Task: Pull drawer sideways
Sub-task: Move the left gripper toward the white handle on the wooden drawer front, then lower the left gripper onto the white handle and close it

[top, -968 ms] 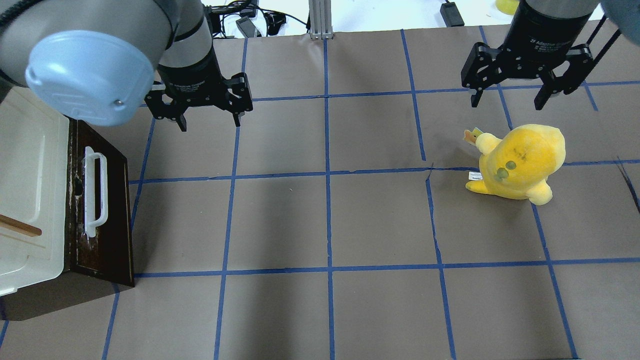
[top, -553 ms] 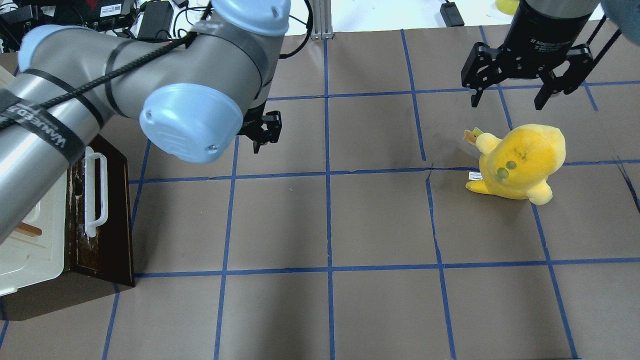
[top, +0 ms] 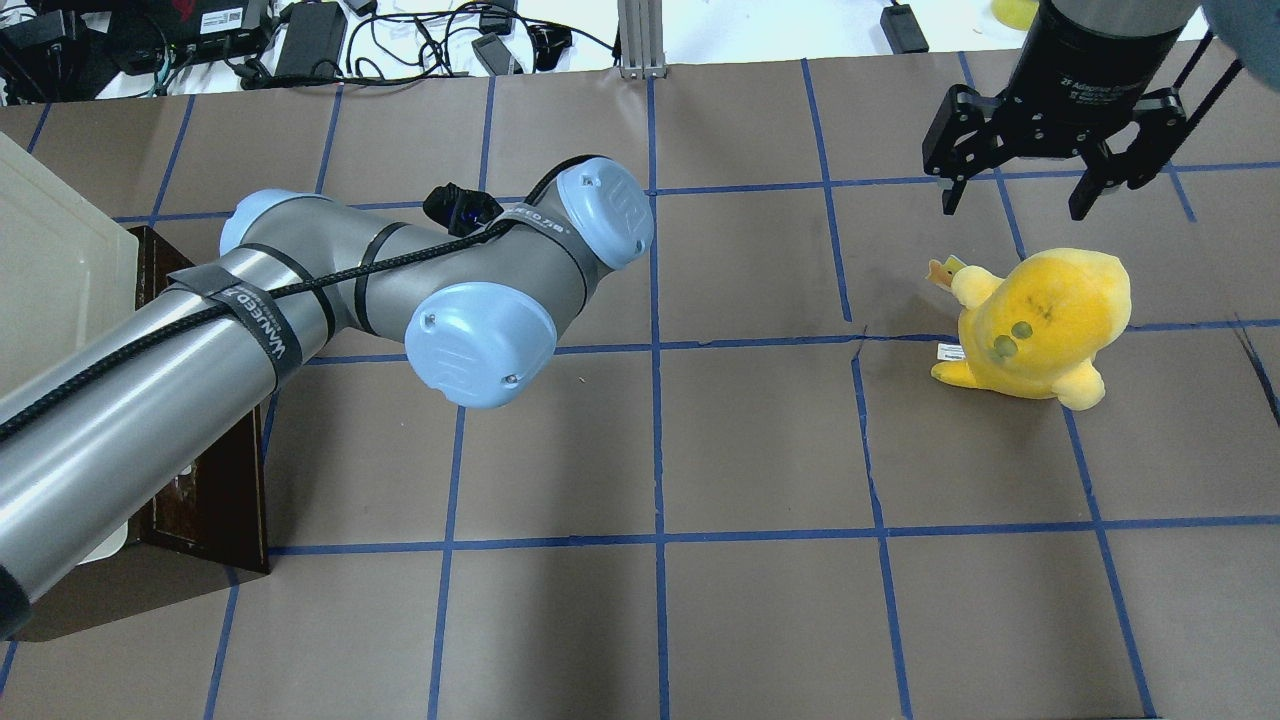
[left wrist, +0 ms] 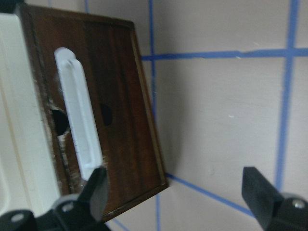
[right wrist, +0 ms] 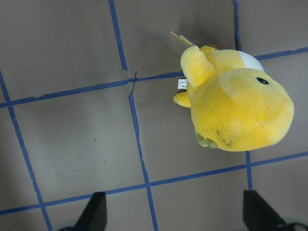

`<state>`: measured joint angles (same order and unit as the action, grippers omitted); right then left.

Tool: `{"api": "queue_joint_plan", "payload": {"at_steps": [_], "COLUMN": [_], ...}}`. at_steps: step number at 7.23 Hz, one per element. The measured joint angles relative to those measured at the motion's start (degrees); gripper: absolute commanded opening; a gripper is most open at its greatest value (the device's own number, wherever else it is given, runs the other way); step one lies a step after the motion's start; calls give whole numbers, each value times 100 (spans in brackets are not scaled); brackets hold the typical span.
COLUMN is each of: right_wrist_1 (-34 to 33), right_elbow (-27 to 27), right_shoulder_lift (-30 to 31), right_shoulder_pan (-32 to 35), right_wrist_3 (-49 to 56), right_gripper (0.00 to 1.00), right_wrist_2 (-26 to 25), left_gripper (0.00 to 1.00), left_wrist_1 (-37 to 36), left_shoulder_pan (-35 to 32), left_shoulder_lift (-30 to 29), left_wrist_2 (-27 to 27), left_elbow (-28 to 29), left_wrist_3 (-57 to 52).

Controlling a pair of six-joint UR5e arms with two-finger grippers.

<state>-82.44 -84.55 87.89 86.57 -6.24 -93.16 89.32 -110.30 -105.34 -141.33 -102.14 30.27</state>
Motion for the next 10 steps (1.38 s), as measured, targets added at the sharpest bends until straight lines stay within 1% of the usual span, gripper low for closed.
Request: {"api": "queue_joint_plan", "payload": {"at_steps": [2,3,4,6,10], "right_wrist_1": [0,0,0,0,0], "right_elbow": [0,0,0,0,0], "right_shoulder_lift": [0,0,0,0,0], "right_shoulder_pan": [-5,-5,-5,-3,-2], "right_wrist_3": [0,0,0,0,0], "right_gripper": [100,100,100,100,100], "right_wrist_2": [0,0,0,0,0], "left_gripper": [100,100,92,92,92], "left_wrist_1": [257,293,302,295,282], "left_shoulder_pan": [560,825,1003,1256,1589], "left_shoulder_lift": [-197,-299,-409,-608,-861], "left_wrist_2": [-681,-1112,-1472,-2004,-2431], "left_elbow": [-323,-488,-588,-642,-803], "left_wrist_3": [19,125,271,408,633]}}
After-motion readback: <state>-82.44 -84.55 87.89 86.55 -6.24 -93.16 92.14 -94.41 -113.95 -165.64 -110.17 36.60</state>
